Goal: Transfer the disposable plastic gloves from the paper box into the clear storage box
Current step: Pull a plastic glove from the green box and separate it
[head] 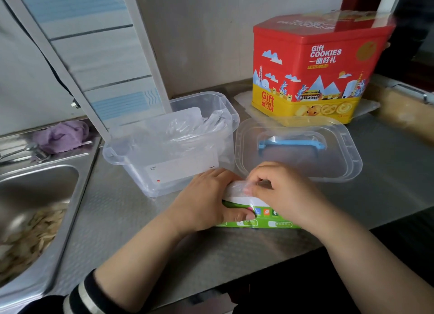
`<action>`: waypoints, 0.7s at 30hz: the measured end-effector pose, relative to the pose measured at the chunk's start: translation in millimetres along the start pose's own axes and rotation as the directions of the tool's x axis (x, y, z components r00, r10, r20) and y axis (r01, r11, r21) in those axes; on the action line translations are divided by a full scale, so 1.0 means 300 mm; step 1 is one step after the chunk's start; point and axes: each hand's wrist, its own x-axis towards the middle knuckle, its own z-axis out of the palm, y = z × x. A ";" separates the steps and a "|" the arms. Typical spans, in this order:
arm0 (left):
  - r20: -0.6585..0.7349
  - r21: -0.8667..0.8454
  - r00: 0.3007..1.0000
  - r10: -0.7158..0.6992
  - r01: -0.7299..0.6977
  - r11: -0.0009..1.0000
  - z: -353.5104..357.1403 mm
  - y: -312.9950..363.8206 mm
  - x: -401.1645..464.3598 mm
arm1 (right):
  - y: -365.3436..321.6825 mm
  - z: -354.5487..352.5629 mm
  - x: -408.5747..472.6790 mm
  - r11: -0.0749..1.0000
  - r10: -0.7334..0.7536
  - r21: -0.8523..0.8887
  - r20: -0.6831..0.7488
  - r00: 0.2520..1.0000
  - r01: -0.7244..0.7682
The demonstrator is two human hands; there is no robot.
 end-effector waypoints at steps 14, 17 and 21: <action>0.074 -0.027 0.997 -0.026 0.028 0.999 -0.019 0.029 -0.014 | 0.000 -0.032 0.000 0.358 0.256 0.926 0.026 0.966 -0.120; 0.082 -0.009 0.996 -0.037 0.038 0.999 -0.014 0.029 -0.011 | -0.002 -0.026 0.002 0.348 0.246 0.932 0.015 0.969 -0.103; 0.018 -0.107 1.000 -0.026 0.028 0.994 0.002 0.009 -0.022 | -0.040 0.000 0.007 0.518 0.196 0.852 -0.034 0.980 -0.074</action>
